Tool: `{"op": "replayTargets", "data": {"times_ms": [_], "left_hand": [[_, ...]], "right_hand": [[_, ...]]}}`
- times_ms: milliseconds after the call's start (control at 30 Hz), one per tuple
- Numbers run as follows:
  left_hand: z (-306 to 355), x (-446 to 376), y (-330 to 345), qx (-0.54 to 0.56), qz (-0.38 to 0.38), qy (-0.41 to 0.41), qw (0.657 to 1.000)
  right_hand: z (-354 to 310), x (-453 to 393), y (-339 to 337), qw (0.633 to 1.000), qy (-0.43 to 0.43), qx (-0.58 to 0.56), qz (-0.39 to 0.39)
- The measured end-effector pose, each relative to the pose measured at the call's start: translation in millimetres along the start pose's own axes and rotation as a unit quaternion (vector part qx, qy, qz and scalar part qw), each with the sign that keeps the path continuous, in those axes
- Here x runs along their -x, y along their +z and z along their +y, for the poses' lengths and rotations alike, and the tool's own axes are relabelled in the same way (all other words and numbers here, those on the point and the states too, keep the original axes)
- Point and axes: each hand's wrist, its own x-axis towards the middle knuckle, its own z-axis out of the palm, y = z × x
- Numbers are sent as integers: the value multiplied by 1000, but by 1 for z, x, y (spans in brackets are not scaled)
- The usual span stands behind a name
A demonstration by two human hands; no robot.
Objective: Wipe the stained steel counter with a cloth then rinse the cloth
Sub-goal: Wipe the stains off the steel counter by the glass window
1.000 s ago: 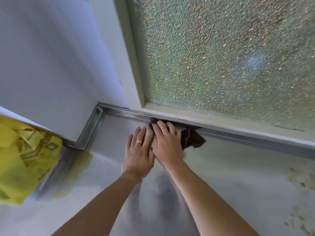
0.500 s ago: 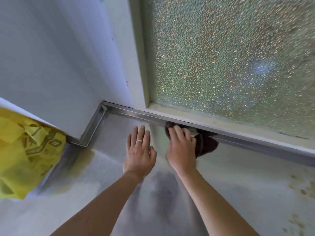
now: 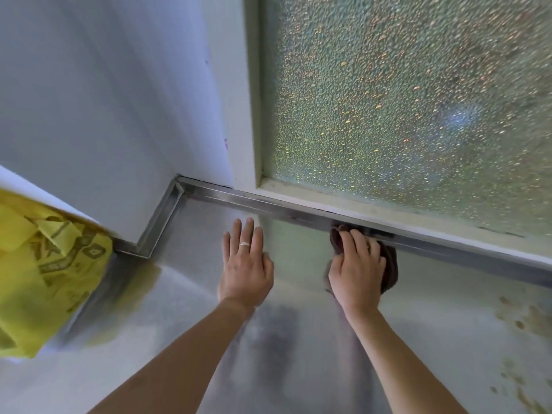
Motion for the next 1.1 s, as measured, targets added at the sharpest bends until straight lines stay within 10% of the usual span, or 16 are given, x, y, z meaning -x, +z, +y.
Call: {"op": "replayTargets", "data": {"times_ms": [333, 533, 733, 900, 1100], "left_hand": [[-24, -3, -31, 312, -15, -84, 946], [-111, -16, -48, -33, 19, 22, 999], [-114, -18, -44, -29, -1, 6, 1000], [-114, -19, -41, -52, -36, -6, 998], [-114, -20, -43, -47, -39, 4, 998]], "right_hand": [[-156, -20, 21, 987, -135, -58, -71], [-182, -23, 30, 978, -173, -68, -90], [-144, -11, 17, 957, -258, -101, -85], [-51, 30, 5, 999, -28, 15, -24], [-161, 10, 32, 999, 9, -48, -18]]}}
